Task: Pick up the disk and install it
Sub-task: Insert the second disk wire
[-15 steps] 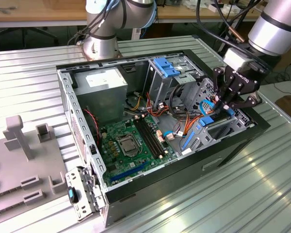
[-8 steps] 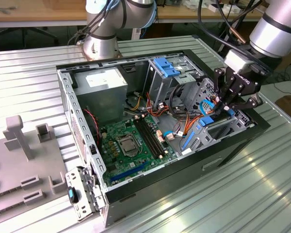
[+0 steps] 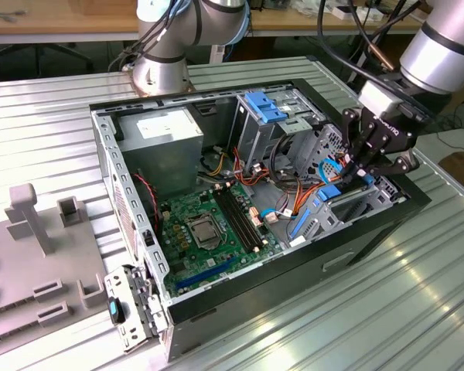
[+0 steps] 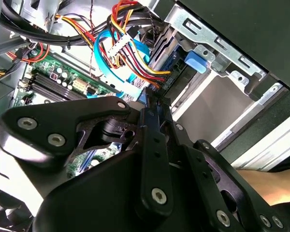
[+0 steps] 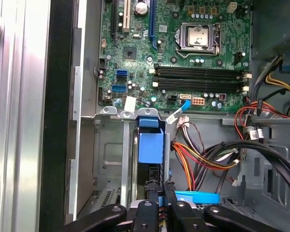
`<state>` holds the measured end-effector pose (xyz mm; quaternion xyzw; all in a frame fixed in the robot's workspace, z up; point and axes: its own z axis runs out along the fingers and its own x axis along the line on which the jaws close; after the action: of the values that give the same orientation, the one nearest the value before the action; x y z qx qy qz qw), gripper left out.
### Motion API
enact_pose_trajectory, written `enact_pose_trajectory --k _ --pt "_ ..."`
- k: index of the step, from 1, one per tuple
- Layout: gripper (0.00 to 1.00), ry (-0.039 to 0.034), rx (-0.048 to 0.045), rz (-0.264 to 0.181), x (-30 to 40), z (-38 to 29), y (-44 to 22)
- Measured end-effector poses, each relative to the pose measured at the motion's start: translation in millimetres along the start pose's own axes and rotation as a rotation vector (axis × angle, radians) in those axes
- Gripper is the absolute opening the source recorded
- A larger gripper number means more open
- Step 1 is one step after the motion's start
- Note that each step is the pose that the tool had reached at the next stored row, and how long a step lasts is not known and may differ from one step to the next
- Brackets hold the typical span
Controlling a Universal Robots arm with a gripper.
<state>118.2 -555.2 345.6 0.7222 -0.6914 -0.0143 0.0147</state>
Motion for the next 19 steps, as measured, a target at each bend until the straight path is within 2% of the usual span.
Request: enact_pose_trajectory --k 5,9,11,19 --pt "0.17 -0.0009 0.0 0.015 0.2 -2.7 -0.2" --pt "0.17 -0.0056 0.0002 0.044 2.0 -2.8 -0.6" --pt "0.17 -0.0057 0.0002 0.045 4.0 -2.7 -0.5" --pt "0.17 -0.0053 0.0001 0.039 4.0 -0.8 0.0"
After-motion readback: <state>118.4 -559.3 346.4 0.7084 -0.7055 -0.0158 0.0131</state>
